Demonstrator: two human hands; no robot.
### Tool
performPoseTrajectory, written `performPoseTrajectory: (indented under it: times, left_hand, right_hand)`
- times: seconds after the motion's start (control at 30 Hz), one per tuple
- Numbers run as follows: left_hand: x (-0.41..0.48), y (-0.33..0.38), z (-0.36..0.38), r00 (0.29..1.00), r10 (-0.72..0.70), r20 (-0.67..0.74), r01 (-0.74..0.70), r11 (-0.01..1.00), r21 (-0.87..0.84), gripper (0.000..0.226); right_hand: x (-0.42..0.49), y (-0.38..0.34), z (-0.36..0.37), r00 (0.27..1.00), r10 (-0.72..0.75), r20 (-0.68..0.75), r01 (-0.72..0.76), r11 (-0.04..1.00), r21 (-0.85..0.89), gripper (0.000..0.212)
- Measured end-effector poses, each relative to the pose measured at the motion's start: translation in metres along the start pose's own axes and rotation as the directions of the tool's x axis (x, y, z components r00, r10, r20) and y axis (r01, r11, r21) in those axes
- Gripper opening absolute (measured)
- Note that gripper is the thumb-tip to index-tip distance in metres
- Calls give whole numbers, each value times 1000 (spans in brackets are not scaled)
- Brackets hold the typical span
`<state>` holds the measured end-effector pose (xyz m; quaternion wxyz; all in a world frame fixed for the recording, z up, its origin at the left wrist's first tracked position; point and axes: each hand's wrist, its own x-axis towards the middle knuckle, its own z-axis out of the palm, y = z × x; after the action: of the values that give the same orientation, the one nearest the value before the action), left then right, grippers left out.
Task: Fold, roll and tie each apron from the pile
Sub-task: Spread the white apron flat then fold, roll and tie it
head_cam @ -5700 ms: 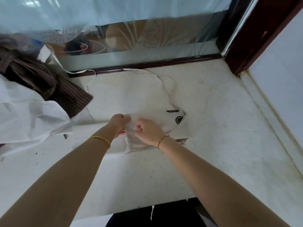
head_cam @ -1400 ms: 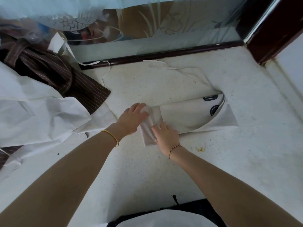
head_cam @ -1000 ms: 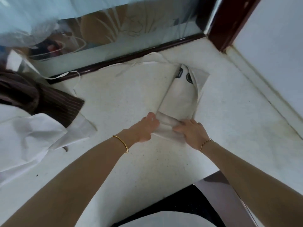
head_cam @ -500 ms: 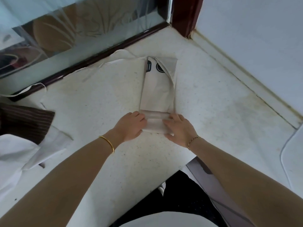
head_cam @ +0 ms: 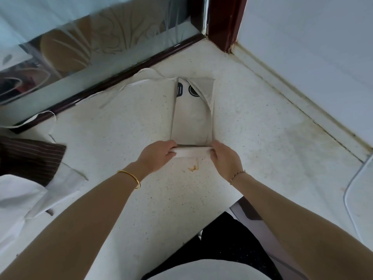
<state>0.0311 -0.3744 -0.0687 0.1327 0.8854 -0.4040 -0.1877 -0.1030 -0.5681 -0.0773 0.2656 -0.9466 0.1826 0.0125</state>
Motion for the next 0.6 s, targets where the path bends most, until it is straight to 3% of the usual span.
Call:
performPoseTrajectory:
  times: [0.2,0.4,0.47,0.53,0.6]
  left_hand:
    - [6,11,1,981,-184,-58,159,941,-299,20]
    - [12,21,12,958,-285,-11,262,895,-361,21]
    - [12,20,14,957,-266,-113,242,952,-190,29]
    - [14,17,14,968,-52,-244,90,985,146,33]
    - [15,15,13,968,199,-152,-143,937,318,35]
  right_hand:
    - [15,2,-3,970,238,-39,-232,965,120,14]
    - [20,7,7,948,317,0,-317,948,40,14]
    - [24,5,7,943,332,5,-332,943,8,13]
    - [27,3,8,940,342,2,-342,940,-7,7]
    - [27,0,9,942,335,-6,-335,941,-37,5]
